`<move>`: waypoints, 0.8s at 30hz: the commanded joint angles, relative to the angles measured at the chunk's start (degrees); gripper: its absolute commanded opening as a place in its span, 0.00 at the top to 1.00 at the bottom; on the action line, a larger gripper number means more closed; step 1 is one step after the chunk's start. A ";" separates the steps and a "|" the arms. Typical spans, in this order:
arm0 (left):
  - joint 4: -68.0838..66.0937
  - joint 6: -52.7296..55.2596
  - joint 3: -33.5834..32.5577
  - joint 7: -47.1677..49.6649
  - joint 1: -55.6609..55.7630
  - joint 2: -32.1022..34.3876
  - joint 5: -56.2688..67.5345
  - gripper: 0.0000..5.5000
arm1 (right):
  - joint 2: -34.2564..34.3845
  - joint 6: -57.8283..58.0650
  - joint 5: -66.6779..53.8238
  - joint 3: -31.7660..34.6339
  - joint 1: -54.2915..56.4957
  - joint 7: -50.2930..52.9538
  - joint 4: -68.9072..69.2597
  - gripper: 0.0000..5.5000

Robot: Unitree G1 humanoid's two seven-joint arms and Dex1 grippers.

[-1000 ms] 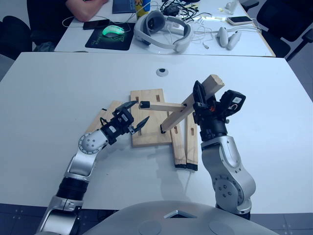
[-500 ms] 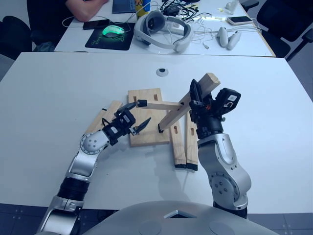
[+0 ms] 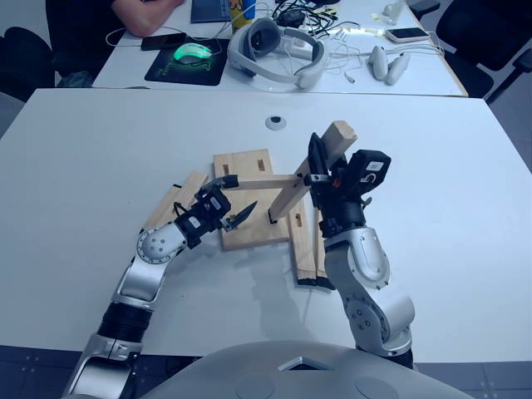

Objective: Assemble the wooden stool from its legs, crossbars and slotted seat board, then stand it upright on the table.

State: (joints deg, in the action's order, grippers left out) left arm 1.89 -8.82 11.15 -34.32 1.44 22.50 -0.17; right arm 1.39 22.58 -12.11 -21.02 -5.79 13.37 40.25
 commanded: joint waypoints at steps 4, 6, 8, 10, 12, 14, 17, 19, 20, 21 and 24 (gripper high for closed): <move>0.13 -1.34 -0.64 -1.44 -1.74 3.50 -0.99 0.33 | -2.29 -3.22 6.05 -3.57 -4.86 -2.77 -3.60 0.81; -0.81 -2.72 -1.23 -2.51 -2.15 5.89 -1.68 0.33 | -2.14 -3.80 7.35 -4.04 -5.24 -2.96 -4.12 0.81; -2.95 -4.76 -2.79 -3.28 -2.29 9.03 -2.35 0.33 | -1.94 -4.12 7.94 -3.85 -5.39 -3.17 -4.68 0.81; -6.18 -7.22 -5.41 -3.78 -2.37 12.62 -2.53 0.33 | -1.84 -3.75 8.49 -3.46 -5.04 -3.49 -5.45 0.81; -9.57 -9.66 -7.52 -4.26 -2.17 15.36 -2.37 0.33 | -1.52 -3.73 8.60 -3.00 -5.03 -3.75 -6.00 0.81; -13.36 -12.35 -10.38 -4.68 -2.00 18.57 -1.83 0.33 | -1.28 -4.19 7.81 -1.75 -5.40 -4.17 -7.02 0.81; -18.09 -14.42 -13.51 -4.61 -0.23 20.80 -0.60 0.33 | -1.37 -6.14 6.32 0.51 -7.17 -5.68 -10.73 0.81; -19.23 -14.41 -14.45 -4.39 1.48 20.28 0.61 0.33 | -2.36 -8.36 6.84 0.92 -8.35 -7.32 -14.85 0.81; -19.18 -14.16 -14.43 -4.40 2.37 19.67 1.06 0.33 | -2.58 -9.30 6.95 1.18 -8.90 -7.91 -16.33 0.81; -18.86 -13.78 -14.21 -4.31 3.06 18.94 1.38 0.33 | -2.64 -10.01 6.89 1.52 -9.14 -8.43 -16.94 0.81; -16.35 -12.39 -14.04 -2.61 2.26 16.56 1.82 0.33 | -3.25 -10.11 7.11 2.13 -6.47 -10.77 -16.17 0.81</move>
State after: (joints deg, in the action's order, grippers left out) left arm -16.56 -22.36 -3.04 -38.18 4.03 40.80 1.10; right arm 0.89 7.06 -6.14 -20.39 -10.56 3.69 29.73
